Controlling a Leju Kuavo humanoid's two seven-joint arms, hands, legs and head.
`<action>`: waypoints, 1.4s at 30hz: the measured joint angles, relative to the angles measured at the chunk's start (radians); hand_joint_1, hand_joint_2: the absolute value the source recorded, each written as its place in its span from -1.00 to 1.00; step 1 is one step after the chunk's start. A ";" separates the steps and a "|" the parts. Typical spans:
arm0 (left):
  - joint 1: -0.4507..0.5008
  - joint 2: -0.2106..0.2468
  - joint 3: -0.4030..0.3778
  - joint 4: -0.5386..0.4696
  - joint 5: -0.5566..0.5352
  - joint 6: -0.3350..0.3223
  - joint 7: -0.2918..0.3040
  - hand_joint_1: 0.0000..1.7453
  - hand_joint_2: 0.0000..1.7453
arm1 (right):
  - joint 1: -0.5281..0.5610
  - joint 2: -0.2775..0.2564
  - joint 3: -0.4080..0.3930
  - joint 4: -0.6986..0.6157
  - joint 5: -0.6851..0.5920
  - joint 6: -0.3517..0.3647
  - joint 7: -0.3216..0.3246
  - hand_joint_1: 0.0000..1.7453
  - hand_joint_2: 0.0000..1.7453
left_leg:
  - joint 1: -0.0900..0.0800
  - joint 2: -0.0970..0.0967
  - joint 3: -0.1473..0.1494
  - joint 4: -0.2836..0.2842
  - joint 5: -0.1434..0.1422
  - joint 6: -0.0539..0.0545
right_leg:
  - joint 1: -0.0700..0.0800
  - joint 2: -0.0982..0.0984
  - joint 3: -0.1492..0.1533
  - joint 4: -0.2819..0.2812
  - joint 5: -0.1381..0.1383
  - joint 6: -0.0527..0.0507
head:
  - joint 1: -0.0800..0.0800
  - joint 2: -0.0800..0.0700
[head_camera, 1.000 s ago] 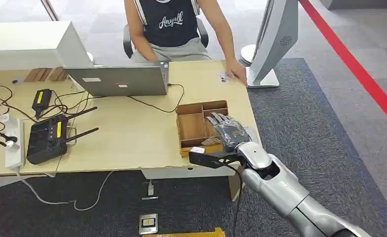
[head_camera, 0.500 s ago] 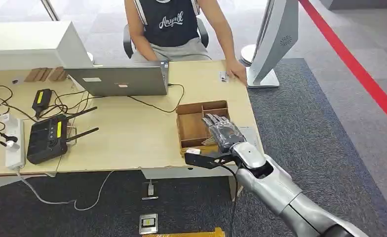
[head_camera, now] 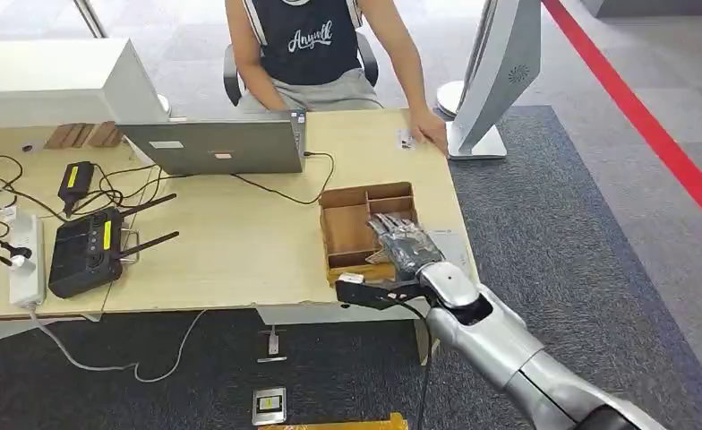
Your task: Pass the card to the sensor for recognition and then transmit it.
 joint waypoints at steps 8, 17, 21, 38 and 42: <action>0.000 0.002 -0.005 0.000 0.000 0.000 0.000 -1.00 1.00 | 0.000 0.001 0.002 0.021 -0.001 0.000 0.000 -1.00 1.00 | 0.000 0.000 0.000 0.000 0.000 0.000 | 0.000 0.000 0.000 0.000 0.000 0.000 | 0.000 0.000; 0.000 0.003 -0.006 0.000 0.000 0.000 0.005 -1.00 1.00 | -0.001 0.000 0.001 0.038 -0.010 -0.019 0.014 -1.00 1.00 | 0.000 0.000 0.000 0.000 0.000 0.000 | 0.000 0.000 0.000 0.000 0.000 0.000 | 0.000 0.000; 0.000 0.003 -0.006 0.000 -0.003 0.000 0.001 -1.00 1.00 | -0.001 0.000 0.001 0.040 -0.015 -0.029 0.018 0.90 1.00 | 0.000 0.000 0.000 0.000 0.000 0.000 | 0.000 0.000 0.000 0.000 0.000 0.000 | 0.000 0.000; 0.001 0.002 -0.007 0.000 -0.005 0.000 0.011 -1.00 1.00 | -0.002 0.000 -0.007 0.042 -0.014 -0.061 0.018 1.00 1.00 | 0.000 0.000 0.000 0.000 0.000 0.000 | 0.000 0.000 0.000 0.000 0.000 0.000 | 0.000 0.000; 0.001 0.002 -0.007 0.000 -0.005 0.000 0.011 -1.00 1.00 | -0.002 0.000 -0.008 0.042 -0.014 -0.061 0.018 1.00 1.00 | 0.000 0.000 0.000 0.000 0.000 0.000 | 0.000 0.000 0.000 0.000 0.000 0.000 | 0.000 0.000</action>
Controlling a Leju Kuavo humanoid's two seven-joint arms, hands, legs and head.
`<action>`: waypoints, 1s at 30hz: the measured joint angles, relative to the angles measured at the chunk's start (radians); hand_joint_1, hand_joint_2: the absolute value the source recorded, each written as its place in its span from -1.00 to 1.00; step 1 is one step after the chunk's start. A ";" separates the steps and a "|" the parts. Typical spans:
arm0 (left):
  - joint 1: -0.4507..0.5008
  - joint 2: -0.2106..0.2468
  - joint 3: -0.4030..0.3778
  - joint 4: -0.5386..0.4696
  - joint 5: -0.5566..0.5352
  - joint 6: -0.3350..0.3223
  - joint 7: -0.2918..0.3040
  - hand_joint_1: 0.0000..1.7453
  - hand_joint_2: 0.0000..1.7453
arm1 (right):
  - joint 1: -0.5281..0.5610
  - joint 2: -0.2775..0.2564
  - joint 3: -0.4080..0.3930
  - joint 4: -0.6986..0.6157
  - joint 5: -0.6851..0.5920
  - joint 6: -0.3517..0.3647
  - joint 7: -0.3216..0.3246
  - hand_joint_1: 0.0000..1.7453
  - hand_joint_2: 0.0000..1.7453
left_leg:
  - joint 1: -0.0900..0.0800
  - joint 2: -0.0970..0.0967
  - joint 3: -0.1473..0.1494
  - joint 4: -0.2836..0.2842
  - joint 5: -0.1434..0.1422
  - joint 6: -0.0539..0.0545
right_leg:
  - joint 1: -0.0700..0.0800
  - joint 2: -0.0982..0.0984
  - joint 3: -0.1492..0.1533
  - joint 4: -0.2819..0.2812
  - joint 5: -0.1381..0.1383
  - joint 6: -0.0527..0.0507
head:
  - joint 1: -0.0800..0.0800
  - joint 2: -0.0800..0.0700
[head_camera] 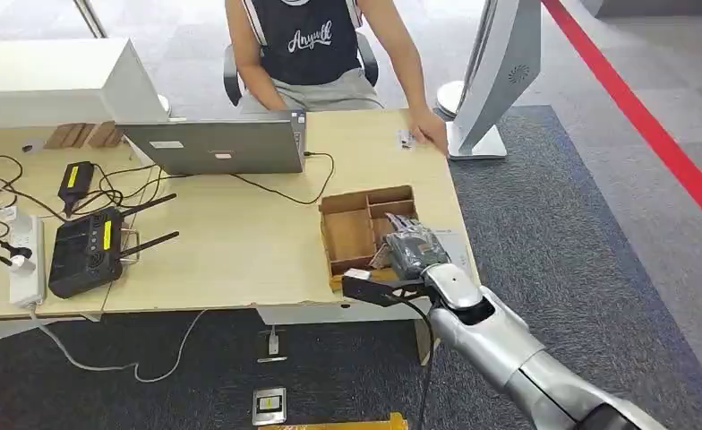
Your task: Pass the card to the sensor for recognition and then transmit it.
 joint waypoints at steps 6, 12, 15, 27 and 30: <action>0.000 0.000 -0.001 0.000 0.000 0.000 0.000 -1.00 1.00 | 0.000 0.000 -0.001 0.000 0.000 -0.001 0.000 1.00 1.00 | 0.000 0.000 0.000 0.000 0.000 0.000 | 0.000 0.000 0.000 0.000 0.000 0.000 | 0.000 0.000; 0.000 0.000 -0.002 0.000 -0.001 0.000 -0.009 -1.00 1.00 | 0.001 0.000 -0.008 0.002 0.000 -0.013 0.000 1.00 1.00 | 0.000 0.000 0.000 0.000 0.000 0.000 | 0.000 0.000 0.000 0.000 0.000 0.000 | 0.000 0.000; 0.000 0.000 -0.004 0.000 -0.001 0.000 -0.009 -1.00 1.00 | 0.001 0.000 -0.010 0.002 0.002 -0.013 0.000 1.00 1.00 | 0.000 0.000 0.000 0.000 0.000 0.000 | 0.000 0.000 0.000 0.000 0.000 0.000 | 0.000 0.000; 0.004 -0.011 -0.010 -0.013 0.029 0.000 -0.009 -1.00 1.00 | -0.053 0.003 -0.046 0.018 0.077 -0.237 0.045 1.00 1.00 | 0.000 0.000 0.000 0.000 0.000 0.000 | 0.000 0.000 0.000 0.000 0.000 0.000 | 0.000 0.000; 0.009 -0.014 -0.017 -0.019 0.036 0.000 -0.009 -1.00 1.00 | -0.077 -0.005 -0.067 -0.015 0.096 -0.243 0.066 1.00 1.00 | 0.000 0.000 0.000 0.000 0.000 0.000 | 0.000 0.000 0.000 0.000 0.001 0.000 | 0.000 0.000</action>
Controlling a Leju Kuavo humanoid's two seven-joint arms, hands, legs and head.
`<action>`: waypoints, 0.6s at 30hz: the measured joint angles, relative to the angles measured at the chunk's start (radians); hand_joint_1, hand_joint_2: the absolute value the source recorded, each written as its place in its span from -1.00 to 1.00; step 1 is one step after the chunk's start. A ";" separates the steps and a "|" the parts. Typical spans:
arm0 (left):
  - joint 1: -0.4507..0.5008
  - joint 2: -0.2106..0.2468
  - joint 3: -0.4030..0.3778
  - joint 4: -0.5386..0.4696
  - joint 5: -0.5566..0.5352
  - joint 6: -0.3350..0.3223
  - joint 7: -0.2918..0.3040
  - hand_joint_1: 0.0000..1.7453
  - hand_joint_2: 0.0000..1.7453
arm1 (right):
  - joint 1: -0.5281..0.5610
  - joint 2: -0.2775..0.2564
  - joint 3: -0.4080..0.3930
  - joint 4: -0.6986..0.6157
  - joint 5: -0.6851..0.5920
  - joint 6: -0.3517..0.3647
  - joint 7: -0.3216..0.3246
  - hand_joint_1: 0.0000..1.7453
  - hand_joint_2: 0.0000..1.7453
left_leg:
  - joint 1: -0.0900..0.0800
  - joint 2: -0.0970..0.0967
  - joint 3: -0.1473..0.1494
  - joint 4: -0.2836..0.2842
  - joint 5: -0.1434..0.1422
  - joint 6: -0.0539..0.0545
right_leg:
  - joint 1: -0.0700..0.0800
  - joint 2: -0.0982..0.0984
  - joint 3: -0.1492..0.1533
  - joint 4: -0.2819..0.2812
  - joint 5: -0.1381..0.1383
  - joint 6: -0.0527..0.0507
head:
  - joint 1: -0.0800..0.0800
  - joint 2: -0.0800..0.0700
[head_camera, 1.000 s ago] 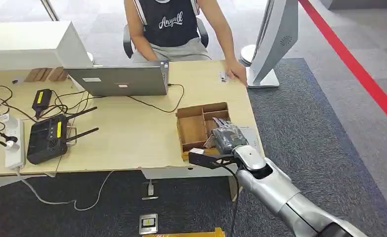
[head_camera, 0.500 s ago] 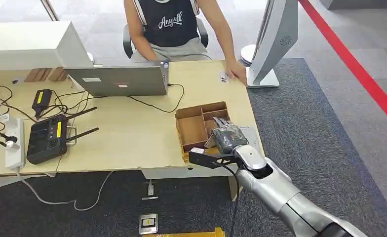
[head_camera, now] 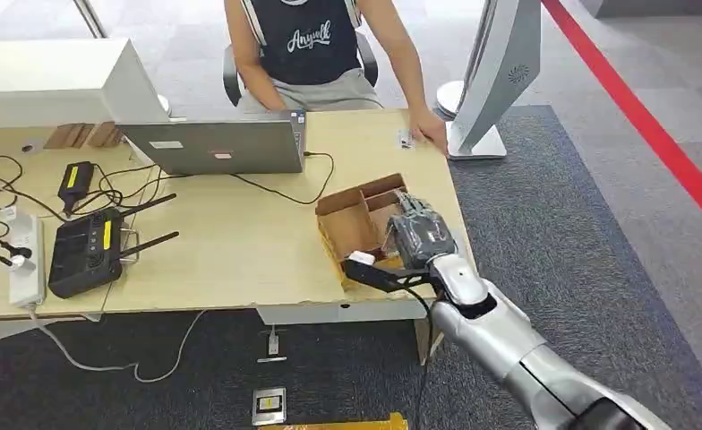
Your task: Pass the card to the sensor for recognition and then transmit it.
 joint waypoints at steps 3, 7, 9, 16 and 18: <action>0.003 -0.005 -0.009 -0.008 0.004 0.000 0.000 -1.00 1.00 | -0.039 -0.010 -0.029 -0.046 0.018 0.009 0.022 1.00 1.00 | 0.000 0.000 0.000 0.000 0.000 0.000 | 0.000 0.000 0.000 0.000 0.000 0.000 | 0.000 0.000; 0.004 -0.007 -0.016 -0.014 0.007 0.000 -0.011 -1.00 1.00 | -0.065 -0.022 -0.055 -0.097 0.026 0.025 0.039 1.00 1.00 | 0.000 0.000 0.000 0.000 0.000 0.000 | 0.000 0.000 0.000 0.000 0.000 0.000 | 0.000 0.000; 0.004 -0.007 -0.025 -0.014 0.008 0.000 -0.015 -1.00 1.00 | -0.083 -0.034 -0.072 -0.130 0.033 0.043 0.048 1.00 1.00 | 0.000 0.000 0.000 0.000 0.000 0.000 | 0.000 0.000 0.000 0.000 0.000 0.000 | 0.000 0.000; 0.003 -0.006 -0.040 -0.014 0.008 0.000 -0.016 -1.00 1.00 | -0.112 -0.038 -0.085 -0.171 0.044 0.101 0.038 1.00 1.00 | 0.000 0.000 0.000 0.000 0.000 0.000 | 0.000 0.000 0.000 0.000 0.000 0.000 | 0.000 0.000; 0.004 -0.006 -0.042 -0.014 0.008 0.000 -0.016 -1.00 1.00 | -0.114 -0.038 -0.087 -0.177 0.044 0.105 0.037 1.00 1.00 | 0.000 0.000 0.000 0.000 0.000 0.000 | 0.000 0.000 0.000 0.000 0.000 0.000 | 0.000 0.000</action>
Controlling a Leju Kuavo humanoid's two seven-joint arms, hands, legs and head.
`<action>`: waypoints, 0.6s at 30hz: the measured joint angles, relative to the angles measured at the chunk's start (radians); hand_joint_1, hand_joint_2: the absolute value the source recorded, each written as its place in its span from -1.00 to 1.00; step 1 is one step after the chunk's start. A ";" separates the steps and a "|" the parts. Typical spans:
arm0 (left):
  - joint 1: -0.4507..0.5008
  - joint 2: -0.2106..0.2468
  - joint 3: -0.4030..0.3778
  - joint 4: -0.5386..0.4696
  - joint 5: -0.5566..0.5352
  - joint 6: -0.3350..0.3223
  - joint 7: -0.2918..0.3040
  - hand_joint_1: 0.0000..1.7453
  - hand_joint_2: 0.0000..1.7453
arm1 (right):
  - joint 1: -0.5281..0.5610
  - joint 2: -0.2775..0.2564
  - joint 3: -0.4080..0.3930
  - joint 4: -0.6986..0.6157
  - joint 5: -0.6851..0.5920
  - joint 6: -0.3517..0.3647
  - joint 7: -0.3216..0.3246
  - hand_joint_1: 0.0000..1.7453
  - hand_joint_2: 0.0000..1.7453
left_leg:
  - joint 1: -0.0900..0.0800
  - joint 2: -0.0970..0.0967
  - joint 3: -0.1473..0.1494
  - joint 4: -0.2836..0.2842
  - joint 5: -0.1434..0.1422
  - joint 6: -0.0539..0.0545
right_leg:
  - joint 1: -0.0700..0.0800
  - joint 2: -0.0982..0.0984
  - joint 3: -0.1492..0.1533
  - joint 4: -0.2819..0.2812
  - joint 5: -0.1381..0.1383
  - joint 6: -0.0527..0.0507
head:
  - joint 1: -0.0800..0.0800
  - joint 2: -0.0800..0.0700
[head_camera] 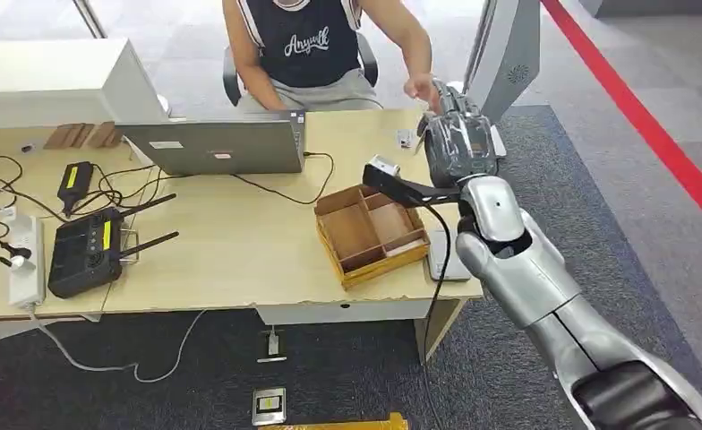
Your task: Pass the card to the sensor for recognition and then transmit it.
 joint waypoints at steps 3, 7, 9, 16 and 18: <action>0.000 0.000 -0.008 0.000 0.002 0.000 -0.002 -1.00 1.00 | -0.007 0.002 -0.001 -0.003 -0.001 0.010 -0.007 1.00 1.00 | 0.000 0.000 0.000 0.000 0.000 0.000 | 0.000 0.000 0.000 0.000 0.000 0.000 | 0.000 0.000; 0.000 0.001 -0.016 0.000 0.003 0.000 -0.008 -1.00 1.00 | -0.026 0.010 0.001 0.005 -0.005 0.035 -0.019 1.00 1.00 | 0.000 0.000 -0.001 0.000 0.000 0.000 | 0.000 0.000 0.000 0.000 0.000 0.000 | 0.000 0.000; 0.000 0.003 -0.022 0.000 0.003 0.000 -0.016 -1.00 1.00 | -0.049 0.017 0.005 0.027 -0.010 0.047 -0.034 1.00 1.00 | 0.000 0.000 -0.001 0.000 0.000 0.000 | 0.000 0.000 0.000 0.000 0.000 0.000 | 0.000 0.000; -0.001 0.017 -0.047 0.000 -0.004 0.000 -0.039 -1.00 1.00 | -0.231 0.079 0.027 0.256 -0.085 -0.012 -0.146 1.00 1.00 | 0.000 -0.001 -0.002 0.000 0.001 -0.001 | 0.000 0.000 -0.001 0.000 0.000 0.000 | 0.000 0.000; -0.001 0.020 -0.049 0.000 -0.003 0.000 -0.044 -1.00 1.00 | -0.256 0.091 0.031 0.301 -0.096 -0.019 -0.159 1.00 1.00 | 0.000 -0.001 -0.002 0.000 0.001 -0.001 | 0.000 -0.001 -0.001 0.000 0.000 0.000 | 0.000 0.000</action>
